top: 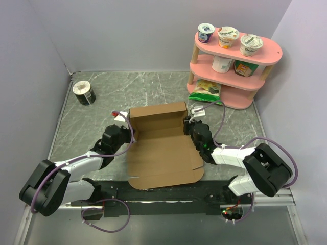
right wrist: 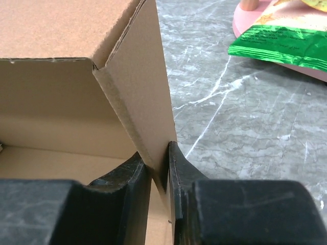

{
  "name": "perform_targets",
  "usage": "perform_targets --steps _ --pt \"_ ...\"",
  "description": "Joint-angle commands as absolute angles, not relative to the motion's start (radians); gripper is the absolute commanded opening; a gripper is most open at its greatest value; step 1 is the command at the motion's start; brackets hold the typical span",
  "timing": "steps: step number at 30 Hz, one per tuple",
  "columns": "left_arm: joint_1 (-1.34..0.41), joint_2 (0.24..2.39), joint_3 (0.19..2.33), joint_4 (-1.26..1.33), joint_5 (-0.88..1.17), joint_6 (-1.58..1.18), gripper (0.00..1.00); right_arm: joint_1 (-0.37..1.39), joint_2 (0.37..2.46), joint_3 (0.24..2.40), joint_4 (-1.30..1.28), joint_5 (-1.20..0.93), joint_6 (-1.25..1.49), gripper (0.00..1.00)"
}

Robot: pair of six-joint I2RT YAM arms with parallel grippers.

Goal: Fold the paper box

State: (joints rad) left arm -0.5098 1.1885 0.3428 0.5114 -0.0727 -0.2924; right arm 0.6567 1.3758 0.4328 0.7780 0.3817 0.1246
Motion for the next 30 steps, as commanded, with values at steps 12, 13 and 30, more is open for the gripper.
perform_targets --steps 12,13,30 --pt "-0.549 1.178 0.377 0.581 0.06 -0.287 0.01 0.649 1.404 0.499 0.847 0.477 0.146 0.46" --pt "-0.549 1.177 0.377 0.58 0.055 -0.287 0.01 0.649 1.402 0.494 0.851 0.476 0.149 0.45" --pt "-0.549 1.134 0.371 0.52 -0.159 -0.359 0.01 0.649 1.332 0.408 0.792 0.594 0.233 0.0"
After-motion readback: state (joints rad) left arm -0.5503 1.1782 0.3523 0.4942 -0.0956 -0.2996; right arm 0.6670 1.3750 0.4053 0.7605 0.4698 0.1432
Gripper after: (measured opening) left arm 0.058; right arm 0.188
